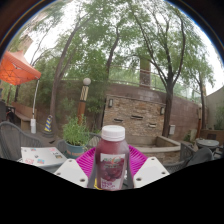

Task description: Pour water

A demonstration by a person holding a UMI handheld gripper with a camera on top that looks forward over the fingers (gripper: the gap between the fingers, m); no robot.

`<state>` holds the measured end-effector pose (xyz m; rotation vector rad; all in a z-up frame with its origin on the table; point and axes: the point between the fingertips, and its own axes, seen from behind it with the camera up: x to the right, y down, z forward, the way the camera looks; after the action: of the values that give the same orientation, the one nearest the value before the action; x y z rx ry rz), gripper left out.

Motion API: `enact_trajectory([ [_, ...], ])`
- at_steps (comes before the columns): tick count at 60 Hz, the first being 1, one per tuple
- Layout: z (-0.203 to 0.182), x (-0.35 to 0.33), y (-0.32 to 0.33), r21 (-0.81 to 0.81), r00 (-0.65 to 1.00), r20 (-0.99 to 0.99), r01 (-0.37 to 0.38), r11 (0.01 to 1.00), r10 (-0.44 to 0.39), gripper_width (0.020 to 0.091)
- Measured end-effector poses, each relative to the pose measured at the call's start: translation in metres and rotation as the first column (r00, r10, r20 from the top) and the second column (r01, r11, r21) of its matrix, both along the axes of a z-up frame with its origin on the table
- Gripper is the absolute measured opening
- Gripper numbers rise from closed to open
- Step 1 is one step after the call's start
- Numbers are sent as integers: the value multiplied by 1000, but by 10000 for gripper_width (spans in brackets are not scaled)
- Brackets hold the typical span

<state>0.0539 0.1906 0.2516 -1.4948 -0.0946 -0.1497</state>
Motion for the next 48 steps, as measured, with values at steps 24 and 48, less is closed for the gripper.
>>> enact_trajectory([
  [24,-164,41,22,-218,980,-199,-69,973,25,461],
  [48,-181,48,-7,-320,999,-37,-28,947,17,832],
])
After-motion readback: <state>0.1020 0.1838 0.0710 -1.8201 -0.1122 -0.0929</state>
